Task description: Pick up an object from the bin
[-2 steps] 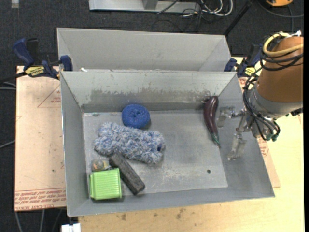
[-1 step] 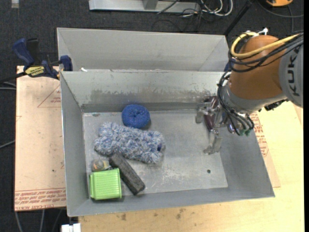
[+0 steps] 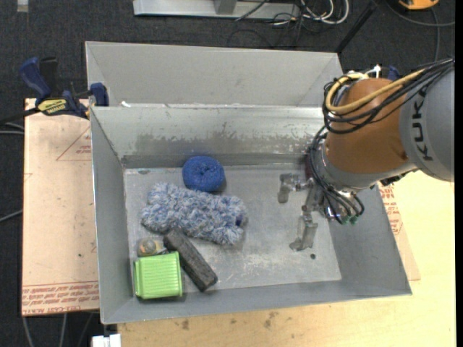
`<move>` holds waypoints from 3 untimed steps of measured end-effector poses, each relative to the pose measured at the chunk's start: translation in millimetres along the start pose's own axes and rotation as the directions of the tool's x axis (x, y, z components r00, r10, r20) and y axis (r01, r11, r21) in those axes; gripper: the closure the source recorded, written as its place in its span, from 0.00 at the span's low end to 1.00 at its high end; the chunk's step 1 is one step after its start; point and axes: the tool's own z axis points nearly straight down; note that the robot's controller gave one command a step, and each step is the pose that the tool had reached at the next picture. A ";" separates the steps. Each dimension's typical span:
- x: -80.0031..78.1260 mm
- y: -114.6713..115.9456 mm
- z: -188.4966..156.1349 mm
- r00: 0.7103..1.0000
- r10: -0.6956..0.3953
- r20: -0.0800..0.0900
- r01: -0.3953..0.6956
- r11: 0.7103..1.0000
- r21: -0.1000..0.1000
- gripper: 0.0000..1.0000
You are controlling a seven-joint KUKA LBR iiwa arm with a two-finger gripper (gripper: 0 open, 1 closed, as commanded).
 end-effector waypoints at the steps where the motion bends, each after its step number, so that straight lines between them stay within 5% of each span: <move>1: 6.8 17.8 21.8 0.996 -0.091 -0.005 0.091 0.996 0.003 0.00; 3: -41.0 88.0 75.2 0.989 -0.151 0.001 0.151 0.989 0.002 0.00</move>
Offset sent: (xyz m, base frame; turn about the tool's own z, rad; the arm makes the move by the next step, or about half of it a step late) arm 0.0280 0.0633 -0.0586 -0.1361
